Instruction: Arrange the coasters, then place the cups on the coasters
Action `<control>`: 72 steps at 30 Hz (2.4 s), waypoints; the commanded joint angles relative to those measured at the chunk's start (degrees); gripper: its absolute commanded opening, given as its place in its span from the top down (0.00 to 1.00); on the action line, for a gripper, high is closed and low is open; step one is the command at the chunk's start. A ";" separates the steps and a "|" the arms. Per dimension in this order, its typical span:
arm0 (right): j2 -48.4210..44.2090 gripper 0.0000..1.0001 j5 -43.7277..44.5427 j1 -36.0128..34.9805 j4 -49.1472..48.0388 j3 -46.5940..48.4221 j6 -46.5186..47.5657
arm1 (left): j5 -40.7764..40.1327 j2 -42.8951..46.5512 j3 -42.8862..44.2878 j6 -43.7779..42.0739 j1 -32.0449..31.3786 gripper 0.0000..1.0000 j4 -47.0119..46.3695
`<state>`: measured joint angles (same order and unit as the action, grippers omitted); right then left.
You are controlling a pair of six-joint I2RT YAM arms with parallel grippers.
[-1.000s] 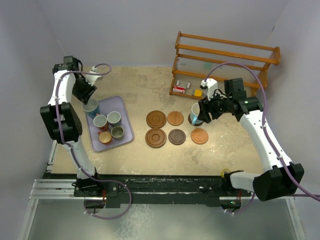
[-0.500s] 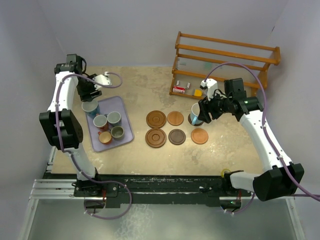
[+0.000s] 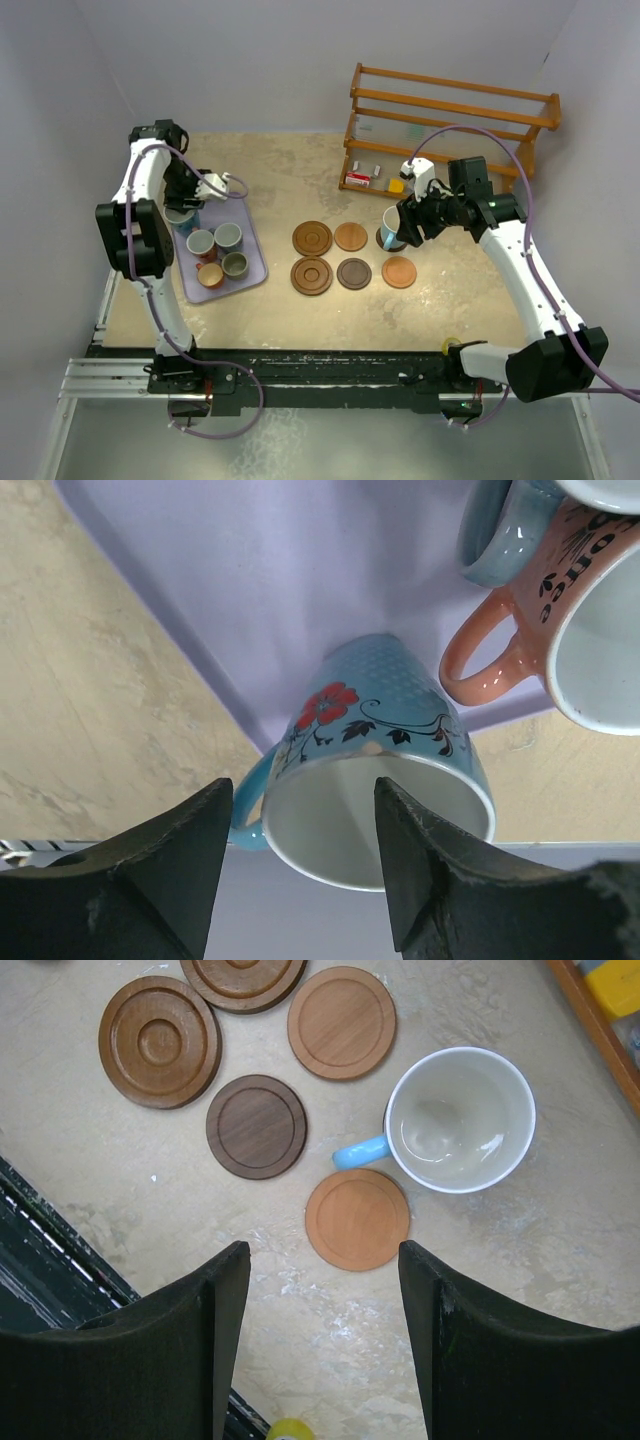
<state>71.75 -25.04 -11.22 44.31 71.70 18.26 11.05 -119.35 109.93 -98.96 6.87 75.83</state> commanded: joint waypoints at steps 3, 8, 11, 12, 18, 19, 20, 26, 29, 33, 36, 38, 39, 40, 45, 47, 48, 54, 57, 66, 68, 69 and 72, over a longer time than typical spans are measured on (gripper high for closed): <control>0.15 0.37 0.50 0.03 0.14 -0.07 1.16 | -0.88 -1.44 3.34 -8.58 -2.00 0.46 4.37; 0.48 0.37 0.69 0.04 0.30 -0.07 1.23 | -1.96 -2.63 3.72 -10.27 -2.56 0.51 6.69; 0.58 0.37 0.69 -0.02 0.33 -0.07 1.34 | -2.26 -3.11 3.72 -10.06 -2.71 0.56 7.06; 0.66 0.37 0.69 0.00 0.41 -0.03 1.31 | -2.30 -3.17 3.78 -9.77 -2.66 0.60 7.05; 0.59 0.37 0.79 -0.02 0.41 0.02 1.36 | -4.30 -3.39 4.95 -5.67 -2.74 0.81 6.84; 0.59 0.37 0.70 -0.03 0.47 0.02 1.34 | -4.67 -3.42 5.03 -4.78 -2.74 0.84 6.68; 0.54 0.37 0.69 0.00 0.50 0.05 1.36 | -5.16 -3.29 5.03 -3.77 -2.66 0.86 6.32; 0.33 0.37 0.36 -0.03 0.51 0.02 1.40 | -7.22 -2.78 5.18 2.44 -1.65 0.97 4.39; 0.15 0.37 0.25 -0.02 0.58 0.02 1.41 | -6.82 -2.28 5.39 4.70 -0.41 0.97 3.79; 0.15 0.37 0.08 -0.03 0.62 0.02 1.42 | -5.89 -1.70 5.41 8.67 1.15 0.97 2.94; 0.15 0.37 -0.10 -0.03 0.64 0.05 1.38 | -6.04 -1.58 5.27 16.32 2.45 0.96 0.04; 0.36 0.37 -0.16 0.00 0.62 0.10 1.39 | -5.80 -1.74 5.21 19.30 2.97 0.94 -0.64; 0.45 0.37 -0.20 -0.07 0.79 0.17 1.35 | -5.66 -1.89 5.22 20.32 3.19 0.94 -0.83; 0.54 0.37 -0.34 -0.03 0.81 0.19 1.42 | -5.40 -2.15 5.14 21.21 3.41 0.92 -0.84; 0.59 0.37 -0.36 -0.03 0.84 0.19 1.38 | -3.45 -3.75 6.13 24.43 4.25 0.81 -0.67; 0.59 0.37 -0.36 -0.03 0.83 0.19 1.42 | -2.41 -4.61 7.25 25.03 4.32 0.75 0.14; 0.63 0.37 -0.36 -0.03 0.76 0.12 1.37 | -1.68 -5.09 7.88 25.11 4.34 0.72 0.69; 0.85 0.37 -0.19 -0.03 0.76 0.10 1.56 | 0.82 -7.37 10.99 23.86 4.53 0.66 4.02; 1.02 0.37 -0.23 -0.03 0.86 0.15 1.51 | 1.57 -8.65 12.40 23.75 4.76 0.66 5.28; 1.23 0.37 -0.36 -0.03 0.82 0.19 1.49 | 3.99 -9.01 12.18 21.92 5.62 0.75 6.77; 1.20 0.37 -0.43 -0.03 0.88 0.19 1.51 | 4.54 -8.01 10.57 21.56 5.83 0.82 5.56; 1.14 0.37 -0.49 -0.03 0.89 0.19 1.51 | 4.59 -7.55 9.59 21.40 5.91 0.84 4.81; 1.03 0.37 -0.62 -0.03 0.86 0.19 1.50 | 4.55 -5.78 7.37 21.10 6.09 0.92 2.63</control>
<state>73.01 -24.75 -11.22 44.56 71.66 18.76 12.78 -128.75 119.66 -76.23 12.25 80.14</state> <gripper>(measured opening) 0.635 0.119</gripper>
